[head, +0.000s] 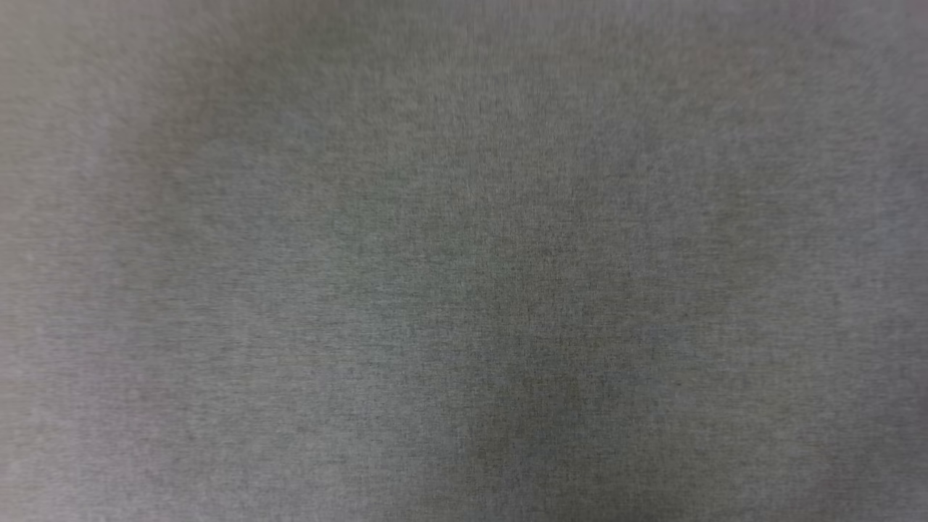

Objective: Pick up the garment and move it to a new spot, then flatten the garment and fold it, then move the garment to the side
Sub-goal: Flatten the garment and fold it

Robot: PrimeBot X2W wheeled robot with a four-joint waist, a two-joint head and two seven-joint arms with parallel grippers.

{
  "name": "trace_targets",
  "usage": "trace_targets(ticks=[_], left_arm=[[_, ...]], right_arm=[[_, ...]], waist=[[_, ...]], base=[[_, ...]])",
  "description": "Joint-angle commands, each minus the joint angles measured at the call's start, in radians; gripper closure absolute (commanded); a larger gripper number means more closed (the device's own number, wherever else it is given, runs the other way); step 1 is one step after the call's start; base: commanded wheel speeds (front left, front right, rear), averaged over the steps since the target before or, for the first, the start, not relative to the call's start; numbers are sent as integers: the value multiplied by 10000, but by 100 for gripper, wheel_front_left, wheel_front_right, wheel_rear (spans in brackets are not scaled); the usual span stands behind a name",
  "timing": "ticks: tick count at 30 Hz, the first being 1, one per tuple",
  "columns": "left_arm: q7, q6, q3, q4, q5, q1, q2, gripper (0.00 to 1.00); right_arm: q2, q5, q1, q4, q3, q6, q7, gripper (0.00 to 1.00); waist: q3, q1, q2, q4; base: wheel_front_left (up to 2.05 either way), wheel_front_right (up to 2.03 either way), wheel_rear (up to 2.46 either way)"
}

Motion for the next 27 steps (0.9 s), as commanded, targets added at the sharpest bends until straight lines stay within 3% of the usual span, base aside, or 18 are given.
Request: trace_targets(ticks=[1,6,10,19,27], left_arm=[[-68,-47,-22,222,98,-260,-95,100],[-300,-182,-68,1011,273,-1373,-390,100],[-531,-341,-218,1541,235,-1261,-487,100],[-1278,-466,-419,2121,-119,113,-397,100],[-2045,-390,-537,2137,-634,2337,-399,100]], right_arm=[[130,-160,-444,295,67,-9,-134,100],[584,-525,-1937,1728,268,-9,-817,100],[885,-482,-2169,2708,599,-9,-1377,100],[1117,334,-1205,3983,1805,-11,-2473,100],[1314,1060,584,4663,2371,-11,-3494,100]], waist=[[580,-2,0,-65],[1048,-2,0,73],[1352,-2,0,119],[1838,-2,0,74],[1285,-2,0,118]], base=[[0,0,0],[0,0,0],[0,0,0],[0,0,0],[0,0,0]])
